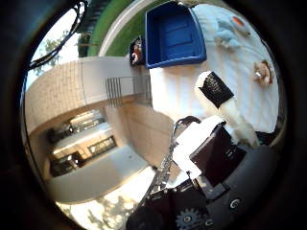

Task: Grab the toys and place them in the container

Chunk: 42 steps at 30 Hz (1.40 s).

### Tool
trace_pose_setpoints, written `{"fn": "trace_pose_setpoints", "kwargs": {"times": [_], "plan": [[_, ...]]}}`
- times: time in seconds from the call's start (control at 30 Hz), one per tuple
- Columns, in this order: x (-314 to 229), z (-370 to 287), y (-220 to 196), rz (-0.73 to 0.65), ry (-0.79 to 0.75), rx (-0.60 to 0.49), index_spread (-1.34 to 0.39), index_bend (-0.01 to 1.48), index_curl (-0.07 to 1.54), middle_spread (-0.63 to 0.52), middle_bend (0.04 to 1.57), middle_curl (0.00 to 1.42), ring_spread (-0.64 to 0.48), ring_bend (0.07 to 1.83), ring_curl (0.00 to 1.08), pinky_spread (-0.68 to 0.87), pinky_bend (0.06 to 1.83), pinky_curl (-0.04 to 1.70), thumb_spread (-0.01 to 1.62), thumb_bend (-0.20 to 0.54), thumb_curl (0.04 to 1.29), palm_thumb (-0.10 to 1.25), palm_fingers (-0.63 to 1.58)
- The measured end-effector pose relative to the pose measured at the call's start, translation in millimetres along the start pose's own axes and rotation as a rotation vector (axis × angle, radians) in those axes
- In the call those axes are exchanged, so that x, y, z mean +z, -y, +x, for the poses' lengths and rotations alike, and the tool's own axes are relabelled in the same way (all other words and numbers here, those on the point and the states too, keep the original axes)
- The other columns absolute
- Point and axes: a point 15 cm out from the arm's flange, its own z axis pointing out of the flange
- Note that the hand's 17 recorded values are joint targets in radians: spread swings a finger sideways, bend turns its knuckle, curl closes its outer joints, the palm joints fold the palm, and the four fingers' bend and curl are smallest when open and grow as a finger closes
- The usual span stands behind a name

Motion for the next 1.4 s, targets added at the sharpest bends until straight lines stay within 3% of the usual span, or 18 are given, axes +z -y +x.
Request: {"fn": "trace_pose_setpoints", "kwargs": {"times": [0.17,0.27,0.37,0.67,1.13,1.27,1.37,1.4], "plan": [[-8,20,16,-0.012,-0.026,0.041,-0.24,0.19,0.37,0.04,0.16,0.29,0.3,0.35,0.31,0.46,0.52,0.14,1.22,-0.018,0.41,0.8,0.29],[-7,59,28,-0.008,-0.015,0.124,-0.23,0.19,0.37,0.04,0.16,0.29,0.3,0.35,0.31,0.46,0.52,0.14,1.22,-0.019,0.41,0.8,0.29],[0,118,41,0.004,-0.098,0.167,-0.24,0.17,0.36,0.04,0.17,0.29,0.29,0.36,0.32,0.46,0.52,0.15,1.22,-0.02,0.41,0.8,0.26],[71,222,60,-0.045,-0.149,0.178,-0.25,0.15,0.33,0.04,0.16,0.29,0.26,0.35,0.32,0.43,0.54,0.16,1.21,-0.034,0.4,0.77,0.12],[145,266,74,-0.07,-0.174,0.17,-0.28,0.18,0.3,0.04,0.17,0.3,0.25,0.32,0.32,0.39,0.5,0.18,1.16,-0.022,0.4,0.76,0.07],[155,275,78,-0.075,-0.197,0.168,-0.25,0.2,0.31,0.03,0.17,0.3,0.24,0.32,0.32,0.39,0.46,0.18,1.15,-0.019,0.4,0.79,0.1],[158,278,81,-0.071,-0.202,0.168,-0.22,0.21,0.31,0.0,0.19,0.31,0.24,0.37,0.32,0.38,0.42,0.16,1.14,-0.014,0.4,0.82,0.26],[158,278,81,-0.069,-0.203,0.168,-0.21,0.19,0.31,-0.02,0.23,0.33,0.23,0.43,0.33,0.38,0.42,0.15,1.12,-0.014,0.41,0.84,0.41]]}}
